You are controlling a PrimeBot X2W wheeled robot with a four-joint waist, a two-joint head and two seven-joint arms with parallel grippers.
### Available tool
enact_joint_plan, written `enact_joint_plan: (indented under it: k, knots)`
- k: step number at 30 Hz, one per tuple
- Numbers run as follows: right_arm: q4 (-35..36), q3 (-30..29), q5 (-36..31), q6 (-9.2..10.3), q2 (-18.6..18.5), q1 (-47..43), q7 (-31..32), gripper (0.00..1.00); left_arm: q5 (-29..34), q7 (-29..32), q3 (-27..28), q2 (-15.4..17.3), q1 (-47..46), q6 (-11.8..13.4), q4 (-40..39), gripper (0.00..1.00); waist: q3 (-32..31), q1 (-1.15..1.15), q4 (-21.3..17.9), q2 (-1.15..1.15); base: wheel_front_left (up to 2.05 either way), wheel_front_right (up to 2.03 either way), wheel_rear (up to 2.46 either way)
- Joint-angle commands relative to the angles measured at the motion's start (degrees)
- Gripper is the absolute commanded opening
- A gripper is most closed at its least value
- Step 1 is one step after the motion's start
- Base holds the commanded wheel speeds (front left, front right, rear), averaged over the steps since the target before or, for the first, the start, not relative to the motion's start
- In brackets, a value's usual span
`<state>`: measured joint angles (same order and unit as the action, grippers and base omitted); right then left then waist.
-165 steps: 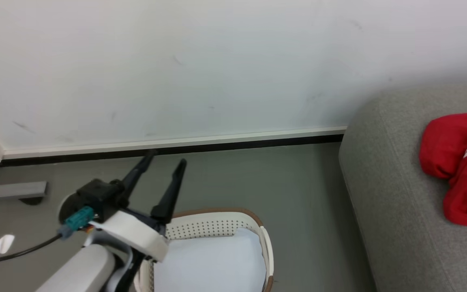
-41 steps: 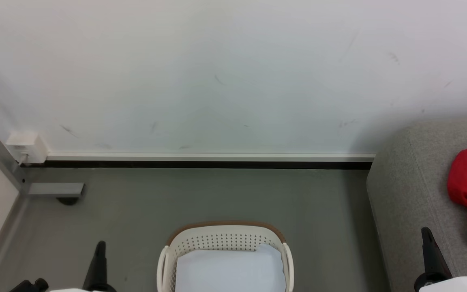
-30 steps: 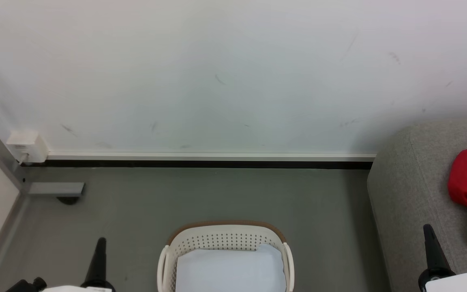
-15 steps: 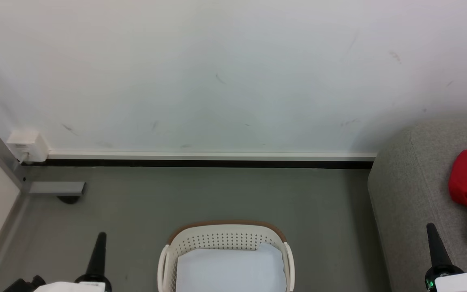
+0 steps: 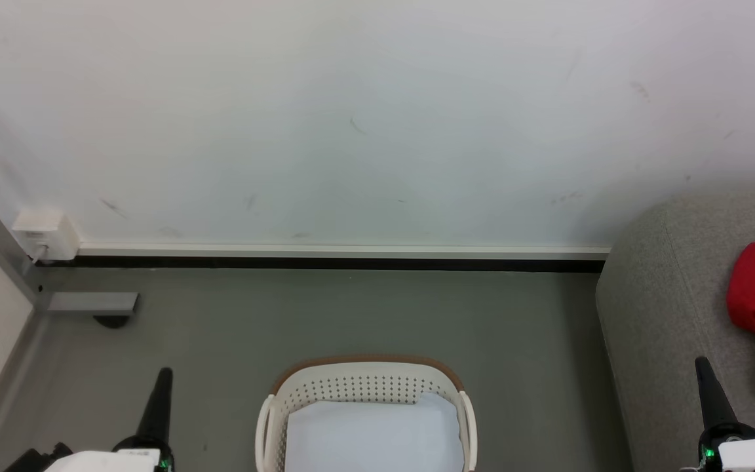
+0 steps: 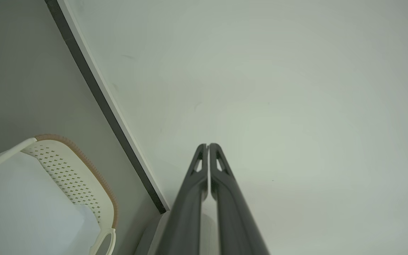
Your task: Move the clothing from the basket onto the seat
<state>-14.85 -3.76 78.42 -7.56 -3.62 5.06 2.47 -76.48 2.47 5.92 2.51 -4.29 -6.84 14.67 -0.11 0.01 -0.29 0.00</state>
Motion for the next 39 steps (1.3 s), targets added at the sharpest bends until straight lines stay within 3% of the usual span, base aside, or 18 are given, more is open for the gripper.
enact_joint_plan:
  k: [1, 39]
  knots:
    - [0.52, -0.42, 1.05, 0.1, -0.06, 1.04, 0.32, 0.0, -1.3, 0.31, 0.32, 0.45, -0.99, -0.32, -0.39, 0.0, 0.01, 0.0, 0.01, 0.0, 0.0, 0.0, 0.0]
    - [1.02, -3.01, 14.1, 0.14, 0.8, 1.48, 4.26, 0.0, -16.27, 4.32, 0.72, 0.55, -2.2, -0.83, -0.71, 0.0, 0.29, -0.01, 0.29, 0.0, 0.0, 0.0, 0.0]
